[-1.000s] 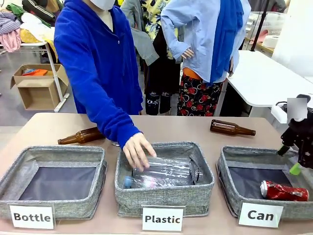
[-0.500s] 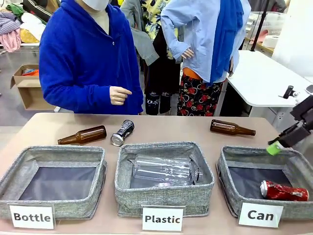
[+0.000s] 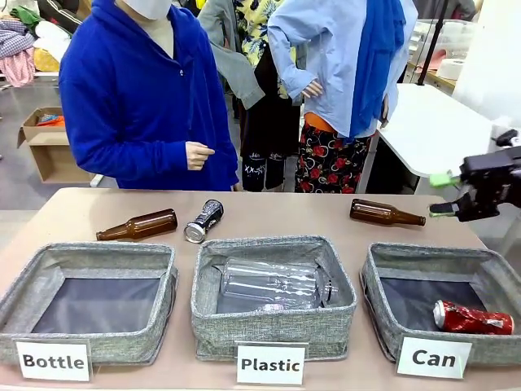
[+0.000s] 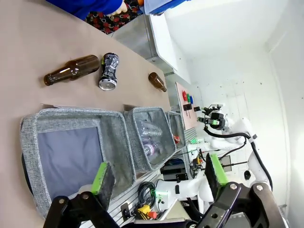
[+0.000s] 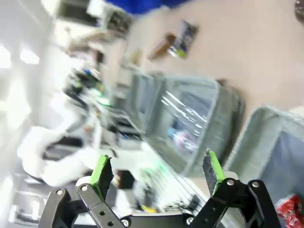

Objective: Sort the can waste into the basket.
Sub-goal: Pick up the can waste from the table and place it in the right Fabric basket.

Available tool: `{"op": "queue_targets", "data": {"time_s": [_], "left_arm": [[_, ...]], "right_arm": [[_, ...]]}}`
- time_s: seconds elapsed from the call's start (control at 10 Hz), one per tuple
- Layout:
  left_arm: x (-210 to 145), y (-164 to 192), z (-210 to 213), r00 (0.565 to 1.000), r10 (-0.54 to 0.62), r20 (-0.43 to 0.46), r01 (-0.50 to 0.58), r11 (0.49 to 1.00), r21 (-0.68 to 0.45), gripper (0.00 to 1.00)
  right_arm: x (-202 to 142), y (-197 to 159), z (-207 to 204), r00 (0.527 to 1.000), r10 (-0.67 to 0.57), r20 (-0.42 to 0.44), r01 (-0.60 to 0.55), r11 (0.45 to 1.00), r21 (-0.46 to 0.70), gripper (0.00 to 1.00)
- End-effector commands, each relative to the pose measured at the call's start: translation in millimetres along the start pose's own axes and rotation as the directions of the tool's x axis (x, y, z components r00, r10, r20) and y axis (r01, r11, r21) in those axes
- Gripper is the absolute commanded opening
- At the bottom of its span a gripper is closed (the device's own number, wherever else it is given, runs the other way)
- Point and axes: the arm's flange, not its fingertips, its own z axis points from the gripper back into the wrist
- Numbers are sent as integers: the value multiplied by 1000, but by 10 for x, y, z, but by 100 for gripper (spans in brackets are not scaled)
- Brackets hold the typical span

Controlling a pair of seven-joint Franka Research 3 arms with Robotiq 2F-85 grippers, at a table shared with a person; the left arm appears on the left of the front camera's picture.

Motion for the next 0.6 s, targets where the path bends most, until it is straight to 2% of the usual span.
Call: {"op": "queue_targets", "data": {"time_s": [0.0,0.1,0.2,0.5], "left_arm": [[0,-5,-7,1000,-10,13,10,1000,-7,100],[0,-5,-7,1000,-10,13,10,1000,-7,100],[0,-5,-7,1000,-10,13,10,1000,-7,100],[0,-5,-7,1000,-10,13,10,1000,-7,100]], "right_arm": [[-12,-304,154,947,-186,261,93,939,332,100],[27,-401,127,947,-190,259,97,938,333,100],[-16,-107,143,992,-78,95,66,991,119,100],[-16,-107,143,992,-78,95,66,991,119,100]]}}
